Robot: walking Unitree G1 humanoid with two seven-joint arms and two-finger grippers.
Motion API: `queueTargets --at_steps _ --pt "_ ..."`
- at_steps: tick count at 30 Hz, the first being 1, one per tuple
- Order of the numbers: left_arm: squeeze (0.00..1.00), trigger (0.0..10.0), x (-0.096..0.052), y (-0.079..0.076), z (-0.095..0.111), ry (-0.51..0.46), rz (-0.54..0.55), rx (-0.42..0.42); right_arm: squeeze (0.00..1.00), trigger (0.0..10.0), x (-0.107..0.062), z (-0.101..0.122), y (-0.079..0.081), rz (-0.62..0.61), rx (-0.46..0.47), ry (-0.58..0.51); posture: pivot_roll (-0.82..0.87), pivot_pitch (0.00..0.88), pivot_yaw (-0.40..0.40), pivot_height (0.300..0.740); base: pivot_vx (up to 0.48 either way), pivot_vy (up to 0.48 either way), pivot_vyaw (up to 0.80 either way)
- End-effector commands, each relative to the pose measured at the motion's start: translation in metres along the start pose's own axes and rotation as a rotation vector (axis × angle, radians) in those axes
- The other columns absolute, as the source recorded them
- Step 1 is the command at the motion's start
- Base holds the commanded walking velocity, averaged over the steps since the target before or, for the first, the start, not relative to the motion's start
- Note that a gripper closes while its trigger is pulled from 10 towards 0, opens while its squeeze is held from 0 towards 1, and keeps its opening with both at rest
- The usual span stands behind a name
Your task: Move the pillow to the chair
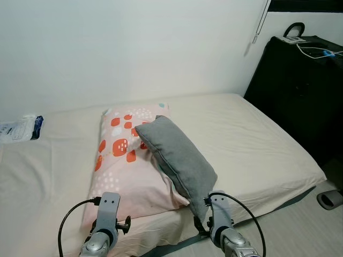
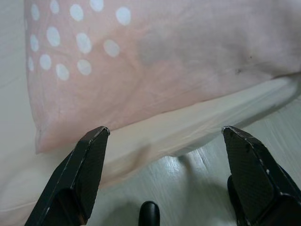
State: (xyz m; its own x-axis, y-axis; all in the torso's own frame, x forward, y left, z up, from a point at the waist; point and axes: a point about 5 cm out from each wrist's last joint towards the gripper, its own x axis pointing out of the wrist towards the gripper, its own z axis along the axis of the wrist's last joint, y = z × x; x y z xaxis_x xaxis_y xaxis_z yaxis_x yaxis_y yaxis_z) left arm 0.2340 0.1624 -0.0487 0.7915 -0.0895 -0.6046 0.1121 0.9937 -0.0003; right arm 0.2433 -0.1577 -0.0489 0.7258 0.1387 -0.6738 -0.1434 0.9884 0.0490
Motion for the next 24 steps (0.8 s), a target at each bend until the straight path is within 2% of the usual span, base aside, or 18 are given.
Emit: queueTargets --at_steps 1,12,24 --pt "0.0 10.0 0.0 0.0 -0.002 0.022 -0.015 0.025 0.0 10.0 -0.002 -0.007 -0.002 -0.014 0.02 0.031 0.06 0.0 -0.08 0.74 0.0 0.0 0.0" --pt "0.0 10.0 -0.001 -0.009 -0.008 0.016 0.005 -0.008 0.0 10.0 -0.001 -0.008 -0.002 -0.028 0.03 0.036 0.07 0.0 -0.079 0.74 0.0 0.0 0.0" --pt "0.0 10.0 -0.003 -0.015 -0.015 0.04 -0.002 -0.009 0.0 10.0 -0.002 -0.015 0.003 -0.018 0.047 0.057 0.06 0.0 -0.074 0.74 0.0 0.0 0.0"
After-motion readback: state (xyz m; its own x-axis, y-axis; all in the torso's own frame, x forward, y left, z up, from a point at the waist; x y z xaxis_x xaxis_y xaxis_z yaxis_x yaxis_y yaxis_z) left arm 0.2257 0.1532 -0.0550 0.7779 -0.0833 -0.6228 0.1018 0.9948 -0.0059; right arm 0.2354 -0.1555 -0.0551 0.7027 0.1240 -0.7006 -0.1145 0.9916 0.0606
